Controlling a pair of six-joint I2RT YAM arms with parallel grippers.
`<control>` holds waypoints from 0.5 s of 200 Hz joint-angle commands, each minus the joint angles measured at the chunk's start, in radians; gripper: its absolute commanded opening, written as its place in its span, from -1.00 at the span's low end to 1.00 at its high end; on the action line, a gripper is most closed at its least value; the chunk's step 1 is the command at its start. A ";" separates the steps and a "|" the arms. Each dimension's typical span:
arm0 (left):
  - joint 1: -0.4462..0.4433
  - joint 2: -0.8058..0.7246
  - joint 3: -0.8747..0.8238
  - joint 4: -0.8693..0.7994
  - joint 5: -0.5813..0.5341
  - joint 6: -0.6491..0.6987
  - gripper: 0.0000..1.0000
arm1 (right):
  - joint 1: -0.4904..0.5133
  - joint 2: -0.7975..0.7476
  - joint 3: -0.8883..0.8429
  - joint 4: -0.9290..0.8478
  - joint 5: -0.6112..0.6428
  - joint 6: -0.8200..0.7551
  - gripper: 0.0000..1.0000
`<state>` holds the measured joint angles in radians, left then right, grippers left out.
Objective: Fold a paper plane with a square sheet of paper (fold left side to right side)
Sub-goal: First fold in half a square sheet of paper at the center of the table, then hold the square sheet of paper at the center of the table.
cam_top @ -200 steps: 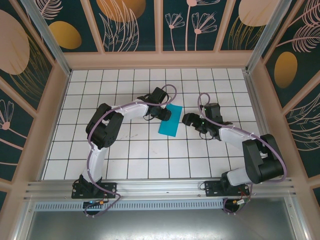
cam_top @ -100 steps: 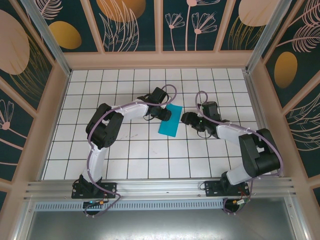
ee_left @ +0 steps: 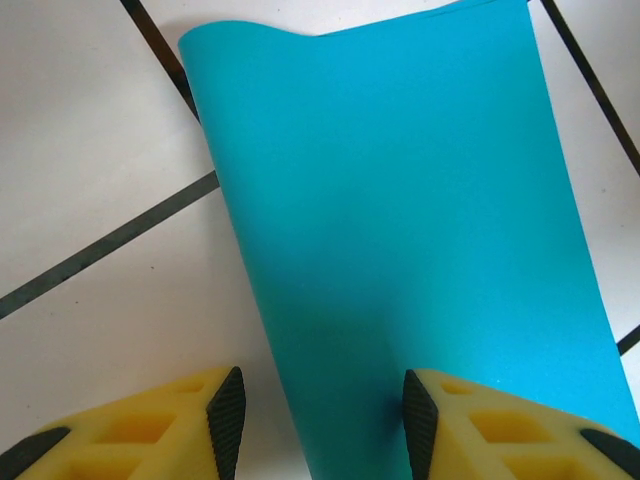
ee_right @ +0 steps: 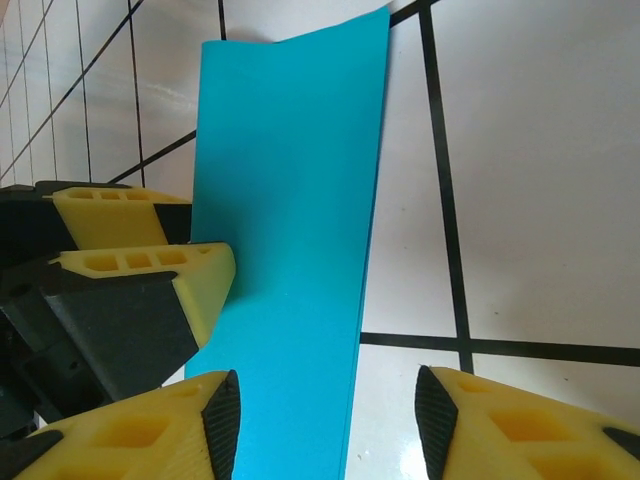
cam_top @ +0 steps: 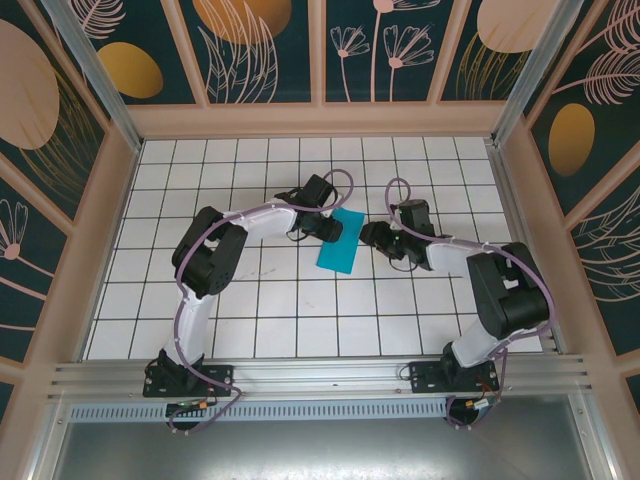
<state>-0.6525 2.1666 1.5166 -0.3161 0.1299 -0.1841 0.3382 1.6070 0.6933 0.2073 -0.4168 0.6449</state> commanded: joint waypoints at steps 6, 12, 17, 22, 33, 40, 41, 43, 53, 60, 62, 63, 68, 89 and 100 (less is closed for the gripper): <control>0.009 0.026 0.008 -0.021 0.002 -0.001 -0.02 | 0.015 0.033 0.039 0.039 -0.017 0.017 -0.04; 0.009 0.027 0.008 -0.021 0.003 -0.002 -0.02 | 0.016 0.040 0.043 0.041 -0.019 0.018 -0.07; 0.010 0.027 0.008 -0.021 0.004 -0.002 -0.02 | 0.017 0.045 0.046 0.041 -0.019 0.017 -0.09; 0.009 0.028 0.010 -0.021 0.006 -0.001 -0.02 | 0.018 0.049 0.049 0.040 -0.019 0.018 -0.11; 0.008 0.028 0.009 -0.021 0.009 -0.004 -0.02 | 0.020 0.057 0.054 0.042 -0.019 0.019 -0.12; 0.009 0.028 0.009 -0.021 0.010 -0.004 -0.02 | 0.021 0.061 0.057 0.043 -0.019 0.020 -0.12; 0.009 0.028 0.009 -0.021 0.010 -0.004 -0.02 | 0.022 0.061 0.057 0.043 -0.019 0.020 -0.12; 0.009 0.028 0.010 -0.021 0.010 -0.004 -0.02 | 0.021 0.062 0.058 0.044 -0.019 0.021 -0.12; 0.010 0.029 0.011 -0.022 0.010 -0.008 -0.02 | 0.023 0.063 0.058 0.045 -0.015 0.025 -0.12; 0.009 0.030 0.011 -0.022 0.009 -0.011 -0.02 | 0.024 0.060 0.057 0.047 -0.012 0.028 -0.12; 0.008 0.030 0.013 -0.021 0.008 -0.011 -0.02 | 0.023 0.059 0.056 0.048 -0.011 0.028 -0.13; 0.008 0.030 0.013 -0.021 0.008 -0.012 -0.02 | 0.024 0.059 0.055 0.049 -0.011 0.029 -0.12; 0.009 0.030 0.013 -0.021 0.008 -0.013 -0.02 | 0.025 0.056 0.054 0.050 -0.007 0.031 -0.12; 0.010 0.032 0.017 -0.020 0.013 -0.017 -0.02 | 0.024 0.044 0.048 0.050 0.004 0.033 -0.13; 0.009 0.036 0.021 -0.021 0.015 -0.018 -0.02 | 0.025 0.039 0.048 0.049 0.004 0.034 -0.13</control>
<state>-0.6525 2.1670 1.5169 -0.3157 0.1307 -0.1879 0.3553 1.6588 0.7242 0.2310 -0.4202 0.6651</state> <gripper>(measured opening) 0.488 0.437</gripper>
